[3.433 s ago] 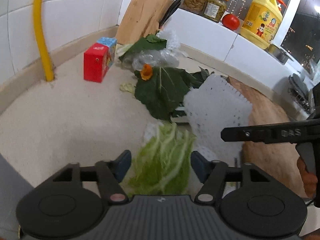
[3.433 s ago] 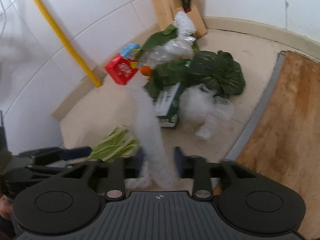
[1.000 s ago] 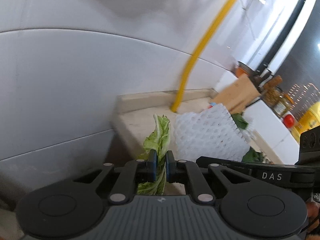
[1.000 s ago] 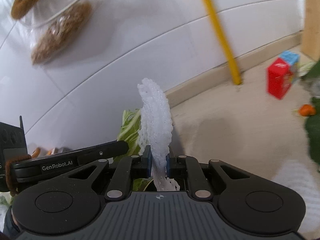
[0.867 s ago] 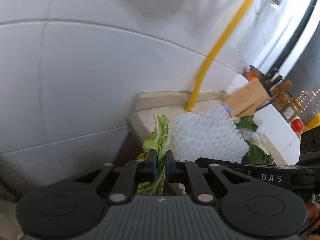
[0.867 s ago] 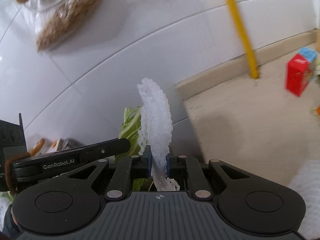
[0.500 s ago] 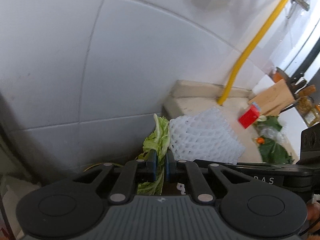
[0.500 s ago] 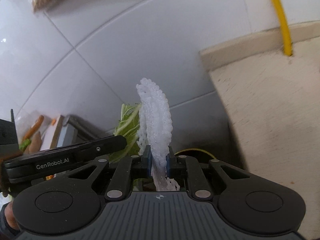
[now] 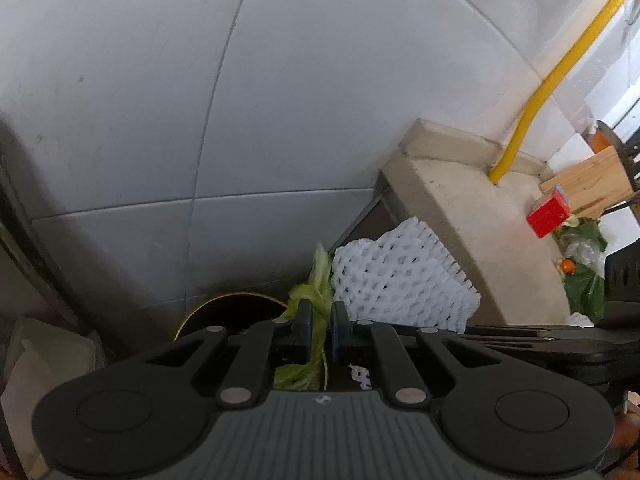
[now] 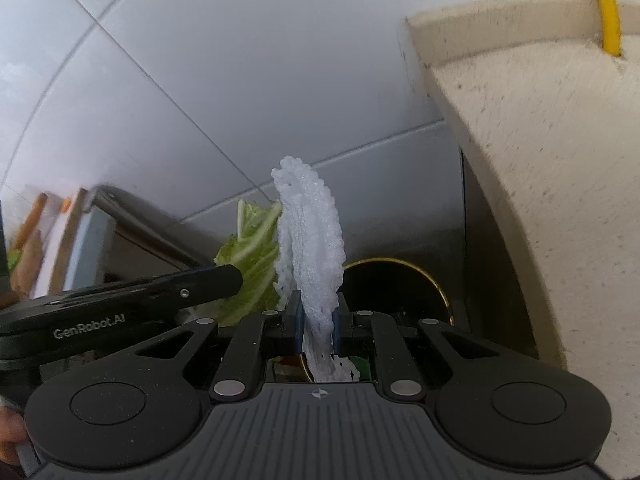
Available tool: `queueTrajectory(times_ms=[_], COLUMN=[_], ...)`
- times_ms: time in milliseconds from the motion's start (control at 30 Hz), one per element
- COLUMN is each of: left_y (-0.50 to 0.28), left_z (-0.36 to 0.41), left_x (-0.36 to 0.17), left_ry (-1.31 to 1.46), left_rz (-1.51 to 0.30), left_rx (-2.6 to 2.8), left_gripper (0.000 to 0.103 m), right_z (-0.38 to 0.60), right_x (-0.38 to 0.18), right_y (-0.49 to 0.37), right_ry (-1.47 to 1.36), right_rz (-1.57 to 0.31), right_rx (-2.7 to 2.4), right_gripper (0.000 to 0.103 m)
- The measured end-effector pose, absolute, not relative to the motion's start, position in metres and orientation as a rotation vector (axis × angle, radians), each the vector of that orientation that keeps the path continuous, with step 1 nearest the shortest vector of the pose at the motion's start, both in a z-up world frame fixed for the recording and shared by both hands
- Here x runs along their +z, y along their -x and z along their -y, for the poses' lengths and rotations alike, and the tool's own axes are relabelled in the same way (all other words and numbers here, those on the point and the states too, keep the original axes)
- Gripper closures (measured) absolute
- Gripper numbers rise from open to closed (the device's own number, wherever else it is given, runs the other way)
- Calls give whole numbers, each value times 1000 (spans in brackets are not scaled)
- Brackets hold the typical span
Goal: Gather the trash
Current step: 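Carry the cabbage leaves and foam net over the trash bin with both grippers, then open both grippers over the bin to drop the leaves and net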
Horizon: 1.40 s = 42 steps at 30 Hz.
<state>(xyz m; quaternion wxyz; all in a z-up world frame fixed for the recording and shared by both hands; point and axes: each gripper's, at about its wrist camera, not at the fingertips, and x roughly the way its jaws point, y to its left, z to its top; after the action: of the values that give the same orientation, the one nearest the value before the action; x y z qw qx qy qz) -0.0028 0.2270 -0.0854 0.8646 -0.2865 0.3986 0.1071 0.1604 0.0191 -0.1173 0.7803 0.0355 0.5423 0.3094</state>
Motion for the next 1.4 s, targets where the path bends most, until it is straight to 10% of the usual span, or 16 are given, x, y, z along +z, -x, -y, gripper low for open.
queueTrajectory(times_ms=[333,467,1400], left_y=[-4,-5,-8], left_z=[-233,-236,-224], left_x=[-98,-102,-97], left_ry=[596,604,511], left_rz=[-873,-884,-900], left_rx=[263,275,262], left_gripper=[98,98,78], right_z=[-38,-50,-20], right_x=[-158,-181,-132], right_y=[-179,-180,-150], right_ry=[-42,23,-5], right_rz=[-1263,-1318,-1180], right_rx=[629,613,545], right_gripper=[80,52,36])
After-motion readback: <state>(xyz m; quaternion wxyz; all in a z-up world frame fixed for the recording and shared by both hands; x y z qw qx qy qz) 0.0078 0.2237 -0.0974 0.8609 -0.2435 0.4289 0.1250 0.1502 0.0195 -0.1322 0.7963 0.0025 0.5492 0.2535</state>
